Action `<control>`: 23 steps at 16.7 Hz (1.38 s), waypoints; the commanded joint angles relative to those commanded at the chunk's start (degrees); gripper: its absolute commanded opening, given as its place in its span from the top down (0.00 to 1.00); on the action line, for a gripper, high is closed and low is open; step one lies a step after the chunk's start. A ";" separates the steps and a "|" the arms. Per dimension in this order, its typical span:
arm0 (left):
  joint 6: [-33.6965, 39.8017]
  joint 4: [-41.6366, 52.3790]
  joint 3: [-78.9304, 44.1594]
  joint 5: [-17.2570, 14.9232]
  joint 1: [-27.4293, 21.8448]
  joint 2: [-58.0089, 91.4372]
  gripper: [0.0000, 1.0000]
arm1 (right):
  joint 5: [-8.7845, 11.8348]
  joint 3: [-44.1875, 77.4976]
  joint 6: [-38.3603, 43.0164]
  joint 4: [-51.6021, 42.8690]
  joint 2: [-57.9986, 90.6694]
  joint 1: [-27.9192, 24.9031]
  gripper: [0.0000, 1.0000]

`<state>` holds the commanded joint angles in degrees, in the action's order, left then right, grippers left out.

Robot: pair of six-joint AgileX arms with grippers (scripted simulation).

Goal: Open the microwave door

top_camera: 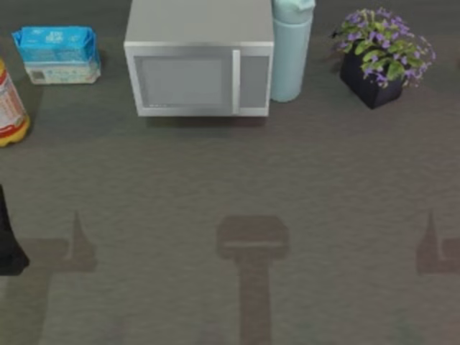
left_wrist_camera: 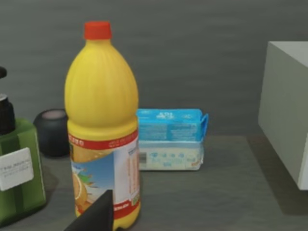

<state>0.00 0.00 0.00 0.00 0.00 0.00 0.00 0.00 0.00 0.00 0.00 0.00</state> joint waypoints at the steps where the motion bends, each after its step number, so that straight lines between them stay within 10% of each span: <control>1: 0.00 0.00 0.00 0.00 0.00 0.00 0.00 | 0.00 0.00 0.00 0.00 0.00 0.00 0.00; 9: 4.96 6.56 -15.38 4.05 -6.81 16.82 0.00 | 0.00 0.00 0.00 0.00 0.00 0.00 0.00; 23: 27.49 26.91 -81.69 19.42 -32.28 99.08 0.00 | 0.00 0.00 0.00 0.00 0.00 0.00 0.00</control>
<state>27.49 26.91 -81.69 19.42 -32.28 99.08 0.00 0.00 0.00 0.00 0.00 0.00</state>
